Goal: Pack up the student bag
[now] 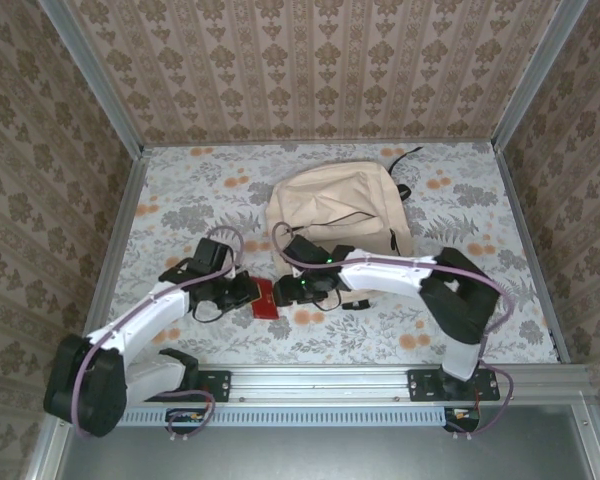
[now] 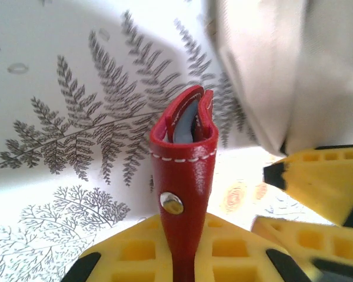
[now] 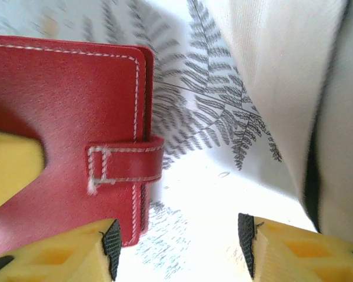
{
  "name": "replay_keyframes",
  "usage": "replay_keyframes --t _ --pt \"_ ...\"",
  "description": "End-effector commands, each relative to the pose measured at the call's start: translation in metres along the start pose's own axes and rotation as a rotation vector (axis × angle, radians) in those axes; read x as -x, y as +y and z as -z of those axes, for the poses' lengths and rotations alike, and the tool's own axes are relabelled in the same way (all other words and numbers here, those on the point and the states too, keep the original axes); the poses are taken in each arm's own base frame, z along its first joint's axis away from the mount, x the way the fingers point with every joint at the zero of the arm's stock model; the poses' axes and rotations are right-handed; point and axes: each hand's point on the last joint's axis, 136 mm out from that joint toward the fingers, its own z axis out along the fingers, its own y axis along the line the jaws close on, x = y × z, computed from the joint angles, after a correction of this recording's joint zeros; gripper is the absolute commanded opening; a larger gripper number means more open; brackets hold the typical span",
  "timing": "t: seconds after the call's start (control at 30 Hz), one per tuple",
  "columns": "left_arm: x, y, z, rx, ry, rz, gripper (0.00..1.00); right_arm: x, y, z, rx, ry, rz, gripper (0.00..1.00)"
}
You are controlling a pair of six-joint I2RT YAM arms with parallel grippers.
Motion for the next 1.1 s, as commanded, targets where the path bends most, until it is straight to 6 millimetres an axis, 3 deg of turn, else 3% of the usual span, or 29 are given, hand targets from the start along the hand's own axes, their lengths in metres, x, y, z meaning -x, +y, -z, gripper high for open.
replay_keyframes --t 0.0,0.13,0.3,0.4,0.47,0.6,0.73,0.9,0.97,1.07 --pt "0.024 -0.016 0.033 0.022 -0.099 -0.066 0.05 0.04 0.014 0.05 0.084 -0.197 0.058 0.66" --pt "0.051 -0.056 0.056 -0.047 -0.166 -0.139 0.05 0.062 0.008 0.085 0.159 -0.281 0.041 0.71" --pt "0.084 -0.122 0.07 -0.193 -0.202 -0.224 0.03 0.089 -0.016 0.128 0.28 -0.408 -0.015 0.99" --pt "0.095 -0.167 0.072 -0.271 -0.208 -0.293 0.02 0.098 -0.031 0.141 0.361 -0.431 -0.045 1.0" --pt "0.101 -0.192 0.07 -0.313 -0.197 -0.334 0.02 0.104 -0.032 0.162 0.462 -0.483 -0.047 1.0" --pt "0.102 -0.229 0.059 -0.382 -0.132 -0.395 0.02 0.112 -0.037 0.185 0.576 -0.512 -0.054 1.0" --pt "0.096 -0.251 0.051 -0.443 -0.067 -0.443 0.02 0.116 -0.04 0.201 0.633 -0.514 -0.053 0.98" --pt "0.095 -0.264 0.046 -0.506 -0.033 -0.427 0.01 0.119 -0.038 0.216 0.739 -0.438 -0.066 0.83" --pt "0.096 -0.268 0.047 -0.53 -0.033 -0.423 0.0 0.121 -0.042 0.206 0.744 -0.406 -0.099 0.81" --pt "0.094 -0.273 0.049 -0.562 -0.026 -0.418 0.0 0.127 -0.039 0.207 0.782 -0.398 -0.109 0.76"
